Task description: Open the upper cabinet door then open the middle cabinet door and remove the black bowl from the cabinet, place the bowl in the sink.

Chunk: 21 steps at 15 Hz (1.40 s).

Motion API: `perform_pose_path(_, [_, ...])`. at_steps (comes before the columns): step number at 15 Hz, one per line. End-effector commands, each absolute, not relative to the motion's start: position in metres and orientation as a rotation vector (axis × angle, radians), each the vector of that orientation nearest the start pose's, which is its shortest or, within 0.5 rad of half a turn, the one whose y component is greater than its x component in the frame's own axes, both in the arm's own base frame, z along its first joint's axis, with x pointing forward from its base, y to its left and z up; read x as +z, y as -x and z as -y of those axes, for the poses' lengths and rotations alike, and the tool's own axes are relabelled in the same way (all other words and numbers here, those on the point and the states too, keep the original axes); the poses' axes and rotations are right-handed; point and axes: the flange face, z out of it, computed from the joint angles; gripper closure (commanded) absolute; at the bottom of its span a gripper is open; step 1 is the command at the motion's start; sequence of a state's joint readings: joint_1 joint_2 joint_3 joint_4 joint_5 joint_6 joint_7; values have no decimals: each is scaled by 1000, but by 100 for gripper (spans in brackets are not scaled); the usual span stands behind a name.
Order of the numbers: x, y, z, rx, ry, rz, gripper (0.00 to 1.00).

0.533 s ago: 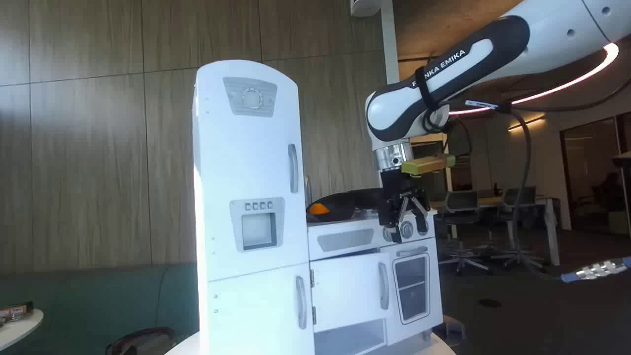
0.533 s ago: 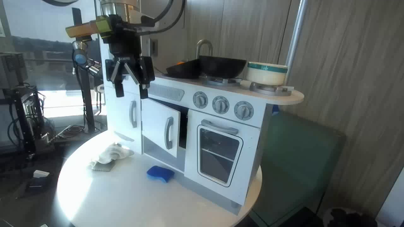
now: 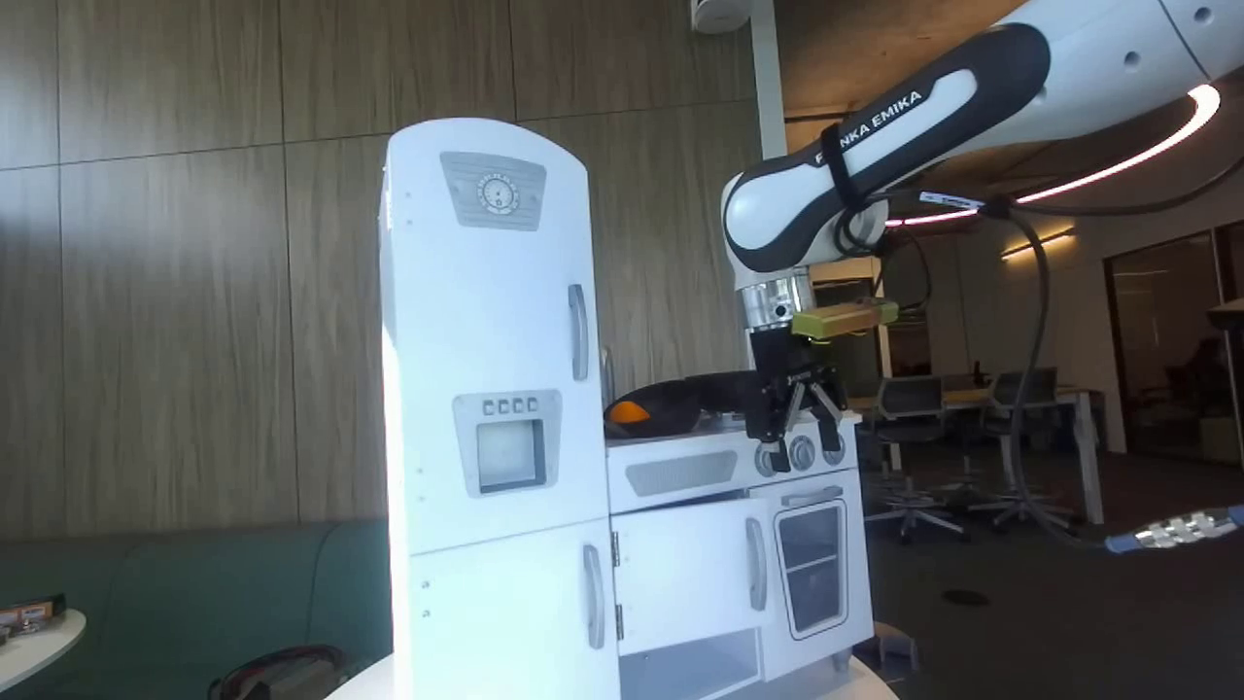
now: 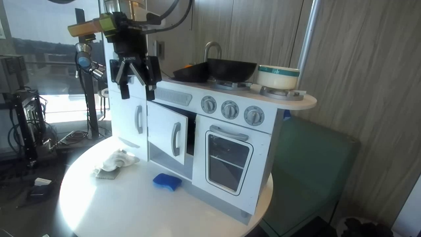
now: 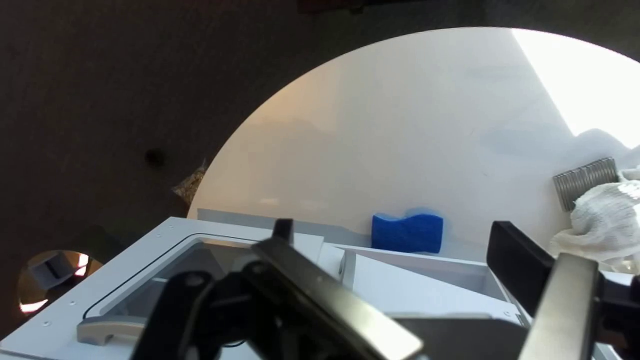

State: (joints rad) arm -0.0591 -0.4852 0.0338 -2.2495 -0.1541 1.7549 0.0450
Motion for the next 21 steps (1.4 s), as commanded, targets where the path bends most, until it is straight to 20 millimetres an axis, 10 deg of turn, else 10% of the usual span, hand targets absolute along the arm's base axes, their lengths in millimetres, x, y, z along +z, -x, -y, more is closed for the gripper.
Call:
perform_pose_path(1, [561,-409,18,-32,3281,-14,0])
perform_pose_path(11, [667,-412,-46,-575,3099,517,0])
perform_pose_path(21, [691,-445,-146,-1033,2946,931,0])
